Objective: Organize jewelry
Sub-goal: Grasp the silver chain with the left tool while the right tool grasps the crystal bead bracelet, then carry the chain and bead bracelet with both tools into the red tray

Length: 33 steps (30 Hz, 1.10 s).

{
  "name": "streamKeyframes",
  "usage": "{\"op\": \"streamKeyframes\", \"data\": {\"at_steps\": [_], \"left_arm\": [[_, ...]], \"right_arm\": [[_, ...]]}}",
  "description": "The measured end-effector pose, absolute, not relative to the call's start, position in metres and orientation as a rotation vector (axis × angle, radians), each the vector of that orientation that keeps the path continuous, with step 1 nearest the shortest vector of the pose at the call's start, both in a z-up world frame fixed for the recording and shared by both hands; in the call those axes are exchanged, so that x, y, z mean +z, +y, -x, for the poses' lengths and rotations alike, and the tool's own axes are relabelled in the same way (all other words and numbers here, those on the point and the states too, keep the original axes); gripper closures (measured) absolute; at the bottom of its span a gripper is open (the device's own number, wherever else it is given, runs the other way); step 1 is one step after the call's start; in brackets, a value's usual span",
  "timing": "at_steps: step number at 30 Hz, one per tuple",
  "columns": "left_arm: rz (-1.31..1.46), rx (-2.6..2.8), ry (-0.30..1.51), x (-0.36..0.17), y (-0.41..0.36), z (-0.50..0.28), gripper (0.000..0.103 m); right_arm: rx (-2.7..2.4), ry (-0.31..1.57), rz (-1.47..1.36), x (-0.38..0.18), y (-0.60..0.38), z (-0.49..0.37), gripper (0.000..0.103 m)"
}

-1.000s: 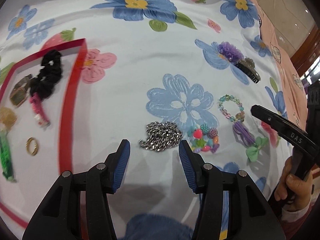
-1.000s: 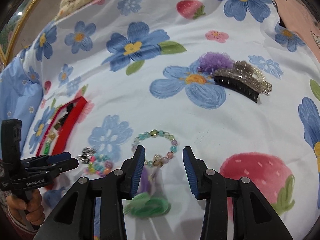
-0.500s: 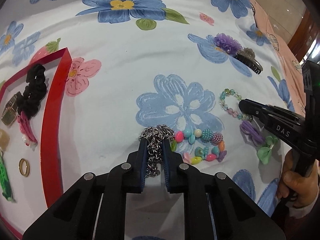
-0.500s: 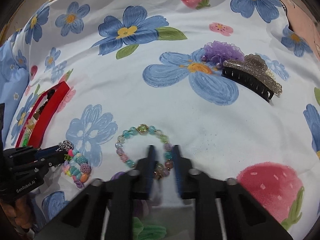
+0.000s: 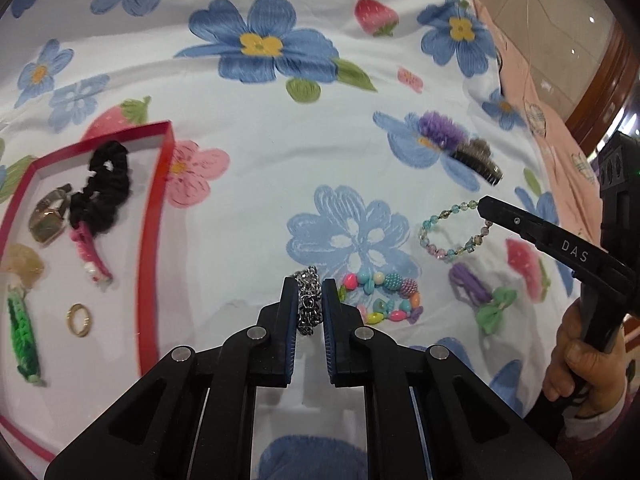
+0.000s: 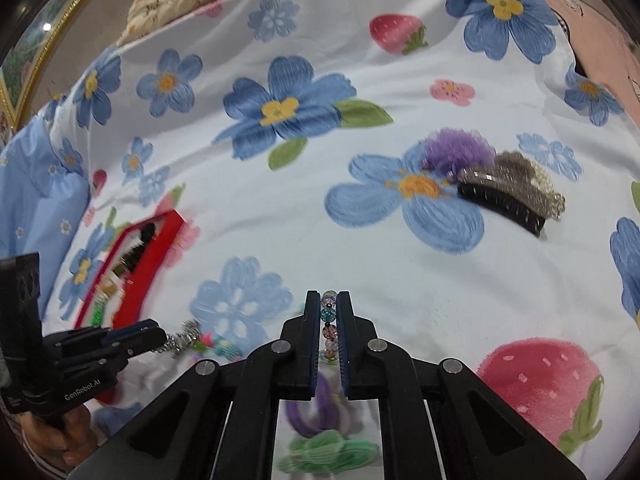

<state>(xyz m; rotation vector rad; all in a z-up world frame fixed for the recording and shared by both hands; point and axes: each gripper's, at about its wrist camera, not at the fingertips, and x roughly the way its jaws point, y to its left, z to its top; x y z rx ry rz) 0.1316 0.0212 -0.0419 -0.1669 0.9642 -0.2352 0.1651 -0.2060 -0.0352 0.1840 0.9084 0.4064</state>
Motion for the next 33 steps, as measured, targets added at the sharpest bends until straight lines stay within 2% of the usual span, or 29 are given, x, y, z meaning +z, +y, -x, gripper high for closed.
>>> {"op": "streamKeyframes", "data": {"at_steps": [13, 33], "left_arm": [[0.232, -0.169, 0.878, -0.004, 0.071, -0.106, 0.094], [0.295, -0.073, 0.742, 0.05, 0.144, -0.058, 0.094]], "right_arm": [[0.537, 0.831, -0.193, 0.014, -0.168, -0.152, 0.096], [0.756, 0.819, -0.167, 0.035, -0.079, -0.125, 0.096]]}}
